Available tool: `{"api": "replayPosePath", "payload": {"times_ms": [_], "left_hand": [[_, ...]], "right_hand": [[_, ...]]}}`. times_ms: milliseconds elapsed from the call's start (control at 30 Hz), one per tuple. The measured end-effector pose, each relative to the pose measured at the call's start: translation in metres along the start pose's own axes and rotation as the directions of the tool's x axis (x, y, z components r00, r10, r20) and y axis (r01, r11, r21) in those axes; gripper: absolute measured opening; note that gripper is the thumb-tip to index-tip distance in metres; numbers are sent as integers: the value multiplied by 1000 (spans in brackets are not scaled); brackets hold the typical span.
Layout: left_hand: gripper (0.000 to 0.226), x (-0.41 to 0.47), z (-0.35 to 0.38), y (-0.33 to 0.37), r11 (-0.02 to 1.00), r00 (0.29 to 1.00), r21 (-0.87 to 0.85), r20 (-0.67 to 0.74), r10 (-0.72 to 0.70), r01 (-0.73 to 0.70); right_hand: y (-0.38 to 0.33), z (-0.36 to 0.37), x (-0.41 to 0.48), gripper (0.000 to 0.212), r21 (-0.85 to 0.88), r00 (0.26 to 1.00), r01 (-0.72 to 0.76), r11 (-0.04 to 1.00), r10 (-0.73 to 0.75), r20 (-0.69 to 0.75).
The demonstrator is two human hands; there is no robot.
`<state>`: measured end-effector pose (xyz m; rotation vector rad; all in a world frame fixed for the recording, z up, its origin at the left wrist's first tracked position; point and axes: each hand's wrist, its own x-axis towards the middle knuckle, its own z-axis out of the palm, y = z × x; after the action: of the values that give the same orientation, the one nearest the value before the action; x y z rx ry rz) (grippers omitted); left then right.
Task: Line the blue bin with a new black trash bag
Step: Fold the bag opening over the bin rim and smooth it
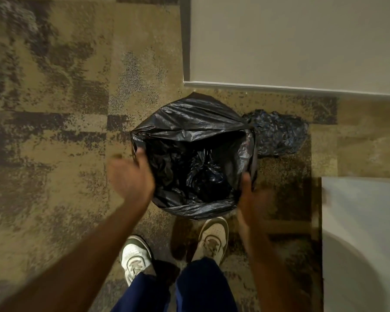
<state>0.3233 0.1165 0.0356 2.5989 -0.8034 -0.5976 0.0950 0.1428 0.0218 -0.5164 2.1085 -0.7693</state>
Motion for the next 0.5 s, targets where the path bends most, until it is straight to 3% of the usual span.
{"api": "replayPosePath", "payload": {"times_ms": [33,100,200,333,400,500], "left_hand": [[56,-17,0,-18,988,993,-98,33,-115,118],[60,-50,0,-47,883,928,-311,238,-287,352],[66,-86,4,-69,704,783,-421,536,-316,572],[33,-101,9,-78,689,675,-369,698,-238,624],[17,-101,12,-76,675,658,-385,726,-200,630],[9,-99,15,-73,678,665,-399,725,-179,618]], "right_hand": [[18,-6,-16,69,175,983,-178,968,168,69],[44,-12,-39,61,237,914,-390,890,343,215],[57,-8,-47,40,261,910,-402,878,352,217],[56,2,-49,25,248,914,-385,889,331,235],[59,1,-49,10,235,921,-362,902,307,240],[61,2,-50,9,238,920,-349,906,283,272]]}}
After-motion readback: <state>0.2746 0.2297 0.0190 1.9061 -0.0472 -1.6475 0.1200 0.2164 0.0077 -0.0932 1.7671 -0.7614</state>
